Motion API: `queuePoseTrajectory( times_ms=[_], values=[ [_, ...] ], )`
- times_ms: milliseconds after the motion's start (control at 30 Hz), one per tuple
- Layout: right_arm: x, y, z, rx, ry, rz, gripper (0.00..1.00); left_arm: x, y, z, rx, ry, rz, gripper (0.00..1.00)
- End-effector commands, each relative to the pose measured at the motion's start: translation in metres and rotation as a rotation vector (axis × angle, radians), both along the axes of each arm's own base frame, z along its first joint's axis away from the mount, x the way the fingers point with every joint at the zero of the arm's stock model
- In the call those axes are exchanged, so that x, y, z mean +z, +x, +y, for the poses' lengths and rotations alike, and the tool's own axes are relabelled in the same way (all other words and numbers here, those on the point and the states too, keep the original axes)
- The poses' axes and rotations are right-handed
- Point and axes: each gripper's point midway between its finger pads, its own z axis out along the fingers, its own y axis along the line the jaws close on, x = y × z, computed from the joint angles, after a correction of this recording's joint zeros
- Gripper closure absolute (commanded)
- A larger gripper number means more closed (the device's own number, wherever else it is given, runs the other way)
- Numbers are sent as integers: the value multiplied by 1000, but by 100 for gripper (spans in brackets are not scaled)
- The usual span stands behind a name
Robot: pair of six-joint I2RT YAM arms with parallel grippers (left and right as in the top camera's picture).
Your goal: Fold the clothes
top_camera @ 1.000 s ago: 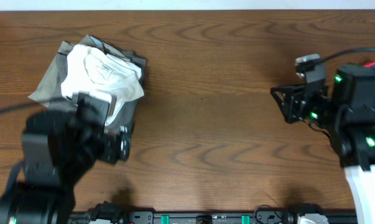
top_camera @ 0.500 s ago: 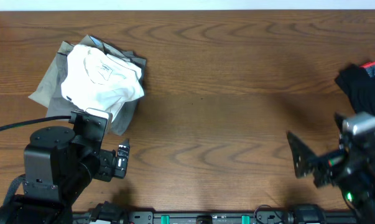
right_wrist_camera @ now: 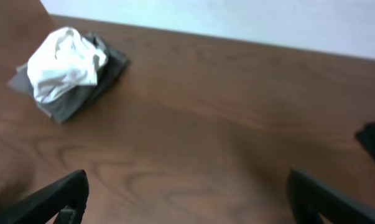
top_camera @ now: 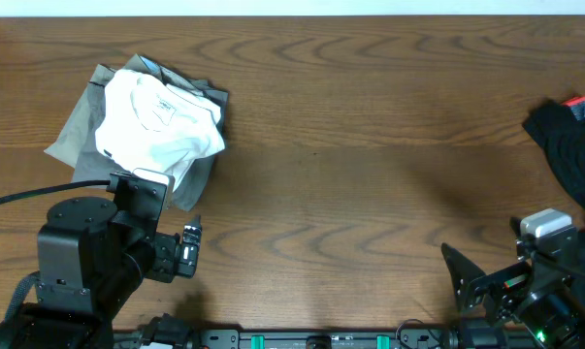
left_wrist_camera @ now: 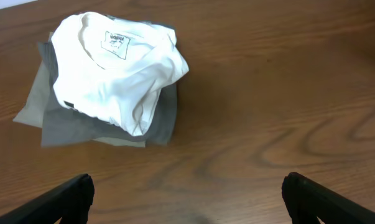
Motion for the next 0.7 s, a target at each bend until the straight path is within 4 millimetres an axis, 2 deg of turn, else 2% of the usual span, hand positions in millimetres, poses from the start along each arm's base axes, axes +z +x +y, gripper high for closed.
queuePoseTrajectory(
  times_ms=[0, 133, 200, 300, 600, 667],
  values=[
    [-6, -3, 1, 7, -3, 23, 1, 1, 0, 0, 7, -1, 0, 2],
    [-21, -4, -4, -17, -18, 35, 1, 1, 0, 0, 7, -1, 0, 2],
    [-24, 6, -13, -67, -38, -23, 1, 1, 0, 0, 7, -1, 0, 2],
    [-26, 27, -13, -77, -29, -167, 1, 1, 0, 0, 7, -1, 0, 2],
    [-102, 63, -11, -65, -17, -368, 1, 1, 0, 0, 7, -1, 0, 2],
    [-109, 67, -8, -44, -9, -411, 1, 1, 0, 0, 7, -1, 0, 2]
  ],
)
